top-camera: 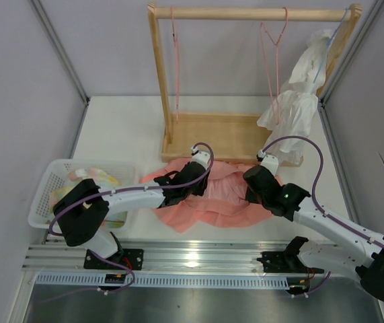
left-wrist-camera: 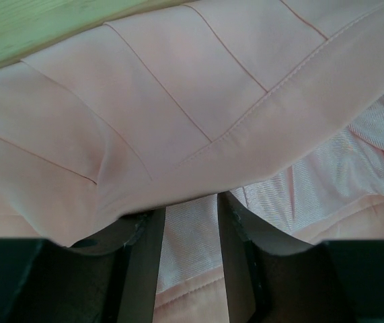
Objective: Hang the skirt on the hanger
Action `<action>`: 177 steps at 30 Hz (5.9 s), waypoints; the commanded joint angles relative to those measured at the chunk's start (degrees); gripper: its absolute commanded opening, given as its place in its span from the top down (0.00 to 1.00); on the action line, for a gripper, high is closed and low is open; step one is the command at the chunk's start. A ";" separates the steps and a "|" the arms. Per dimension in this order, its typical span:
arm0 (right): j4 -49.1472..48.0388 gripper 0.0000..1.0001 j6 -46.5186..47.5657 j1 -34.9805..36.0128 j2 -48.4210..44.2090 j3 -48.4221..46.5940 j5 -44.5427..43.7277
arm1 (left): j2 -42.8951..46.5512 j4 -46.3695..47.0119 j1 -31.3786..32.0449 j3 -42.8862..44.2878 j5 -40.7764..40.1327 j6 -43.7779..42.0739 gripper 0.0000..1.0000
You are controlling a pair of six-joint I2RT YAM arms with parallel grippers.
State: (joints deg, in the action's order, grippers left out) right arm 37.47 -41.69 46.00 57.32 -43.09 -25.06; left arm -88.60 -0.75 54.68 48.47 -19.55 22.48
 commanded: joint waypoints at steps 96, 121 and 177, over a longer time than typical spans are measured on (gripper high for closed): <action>7.44 1.00 6.27 1.73 -3.18 -29.76 -7.11 | 34.89 -6.19 -4.93 6.55 22.46 -1.13 1.00; 6.03 1.00 5.22 1.20 -3.18 -26.35 -3.77 | 26.74 -1.81 2.71 -0.55 23.68 0.11 0.94; 5.07 1.00 4.78 1.46 -4.32 -22.39 -4.30 | -4.04 -12.17 11.33 12.00 -3.57 4.50 0.67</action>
State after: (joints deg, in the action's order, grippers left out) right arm 44.27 -36.34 47.16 54.19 -65.93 -29.04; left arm -95.07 -17.26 66.22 60.77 -23.64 27.79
